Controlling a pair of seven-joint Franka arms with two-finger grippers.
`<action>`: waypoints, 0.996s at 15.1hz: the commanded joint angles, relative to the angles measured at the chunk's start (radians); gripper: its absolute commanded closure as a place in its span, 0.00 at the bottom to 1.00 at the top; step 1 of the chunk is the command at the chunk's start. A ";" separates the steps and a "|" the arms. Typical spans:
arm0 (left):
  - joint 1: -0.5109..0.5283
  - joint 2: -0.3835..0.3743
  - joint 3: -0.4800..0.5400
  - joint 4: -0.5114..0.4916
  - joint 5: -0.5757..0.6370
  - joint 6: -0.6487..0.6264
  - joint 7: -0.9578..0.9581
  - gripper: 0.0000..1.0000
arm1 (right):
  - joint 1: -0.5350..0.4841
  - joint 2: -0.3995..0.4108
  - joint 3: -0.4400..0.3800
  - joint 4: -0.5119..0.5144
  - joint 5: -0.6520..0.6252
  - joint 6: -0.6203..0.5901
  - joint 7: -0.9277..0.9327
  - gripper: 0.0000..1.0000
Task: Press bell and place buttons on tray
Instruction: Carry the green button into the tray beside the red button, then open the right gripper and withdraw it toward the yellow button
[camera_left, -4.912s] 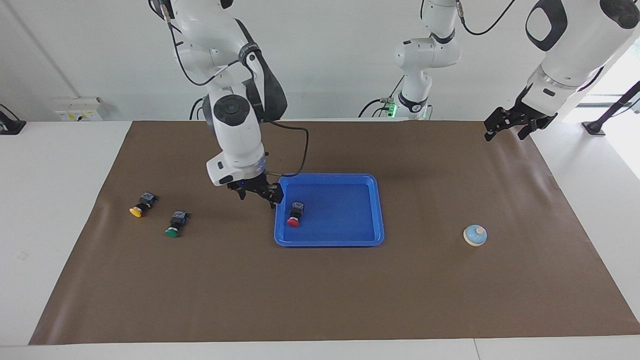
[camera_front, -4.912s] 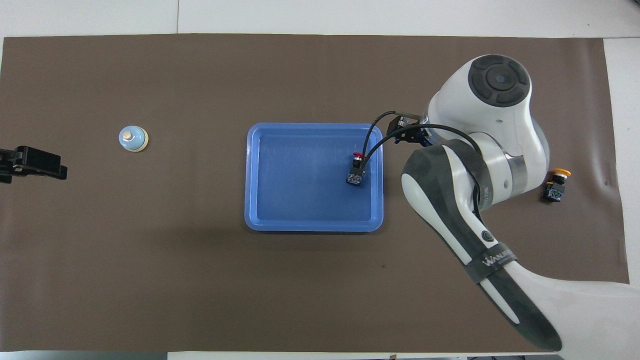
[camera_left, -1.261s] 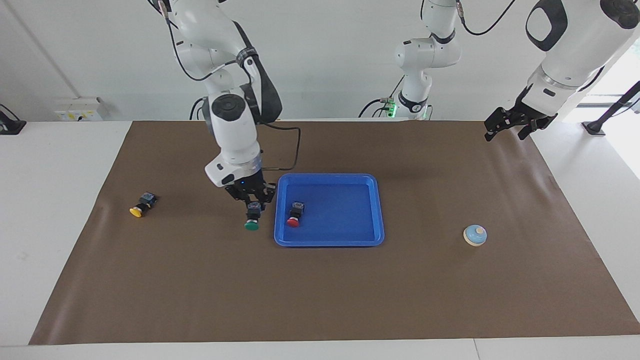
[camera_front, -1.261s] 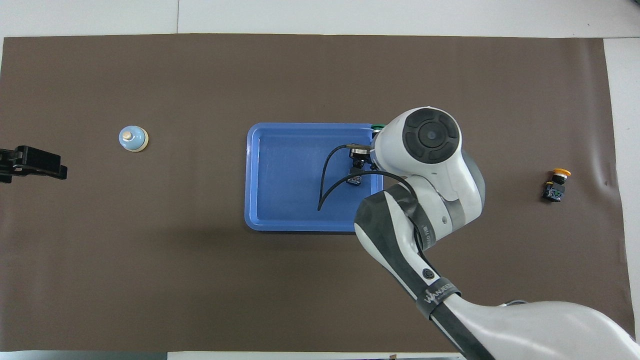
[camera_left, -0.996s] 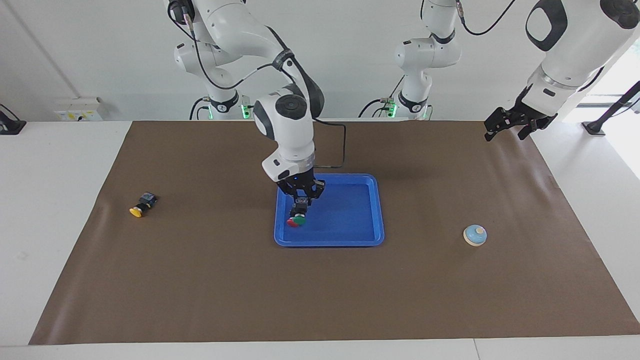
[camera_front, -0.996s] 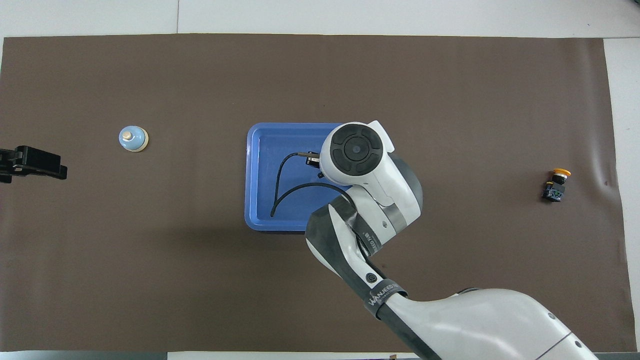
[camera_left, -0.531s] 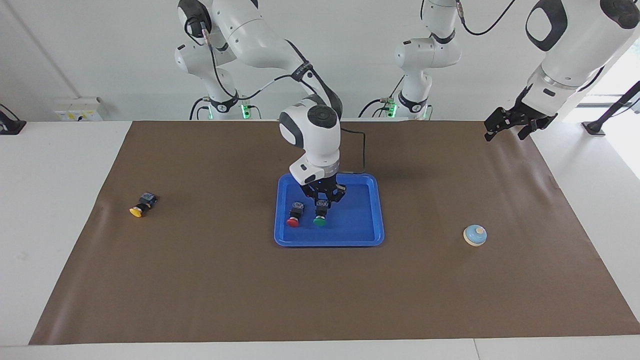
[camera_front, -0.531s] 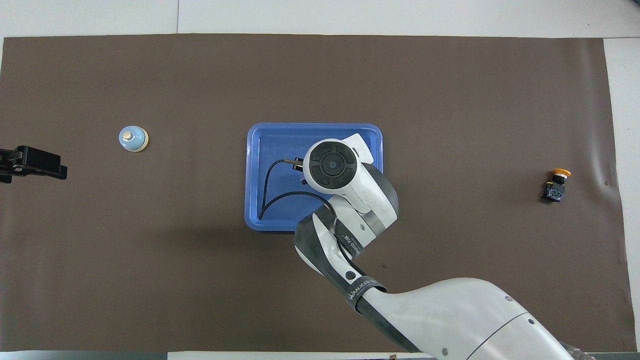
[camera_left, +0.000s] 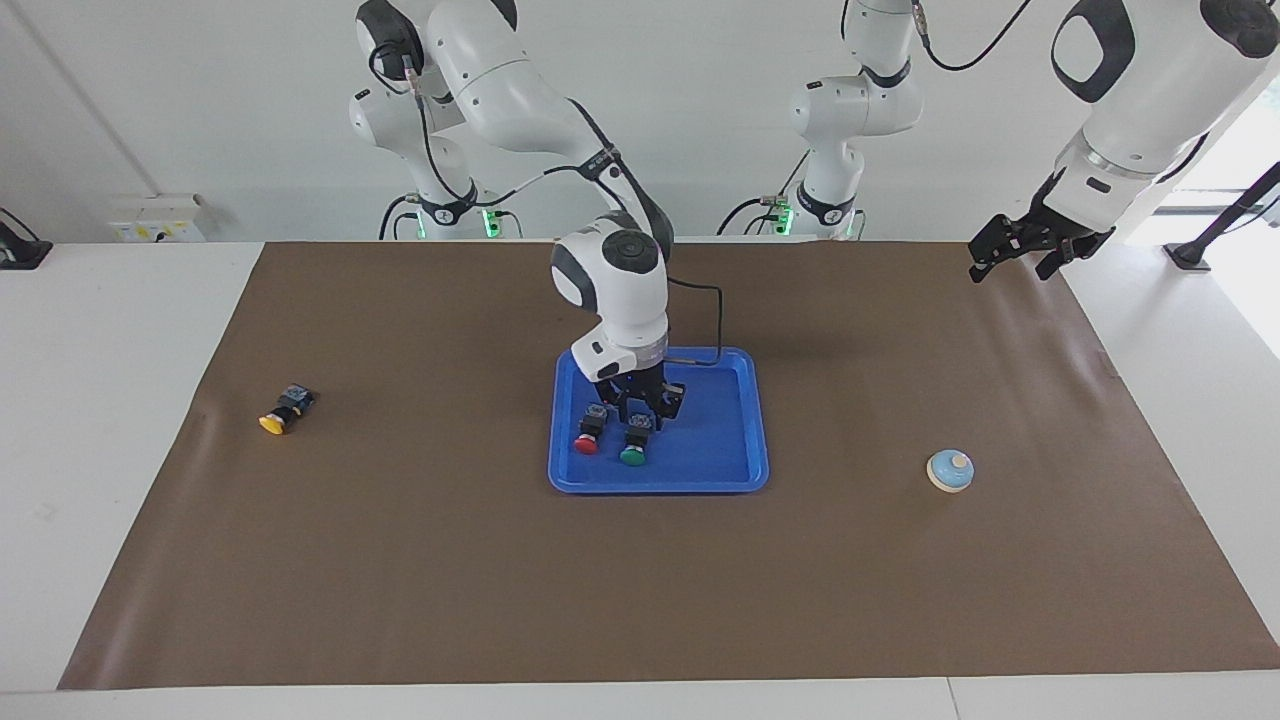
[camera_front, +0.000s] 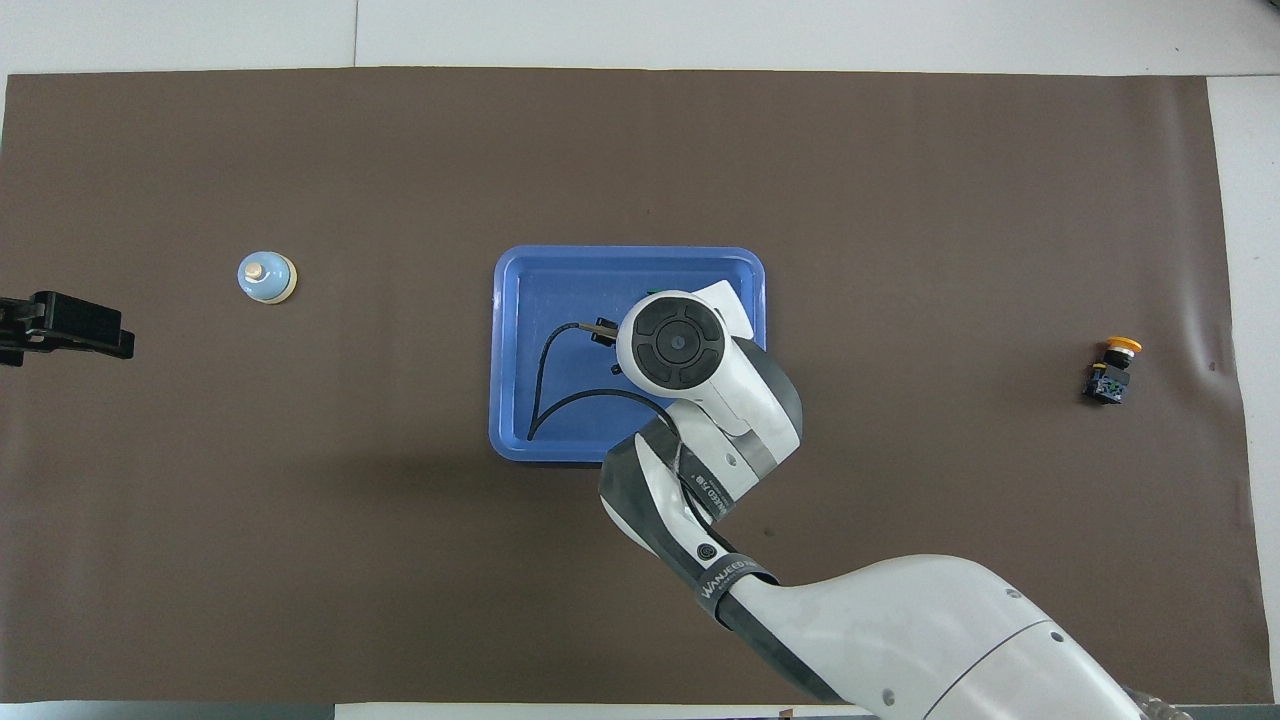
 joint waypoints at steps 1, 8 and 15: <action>-0.001 -0.021 0.001 -0.017 0.006 0.000 -0.010 0.00 | -0.022 -0.017 0.000 0.061 -0.013 -0.111 0.015 0.00; -0.001 -0.023 0.001 -0.017 0.006 0.000 -0.010 0.00 | -0.201 -0.147 0.002 0.091 -0.014 -0.308 -0.228 0.00; -0.001 -0.021 0.001 -0.017 0.006 0.000 -0.010 0.00 | -0.478 -0.228 0.002 0.060 -0.013 -0.461 -0.673 0.00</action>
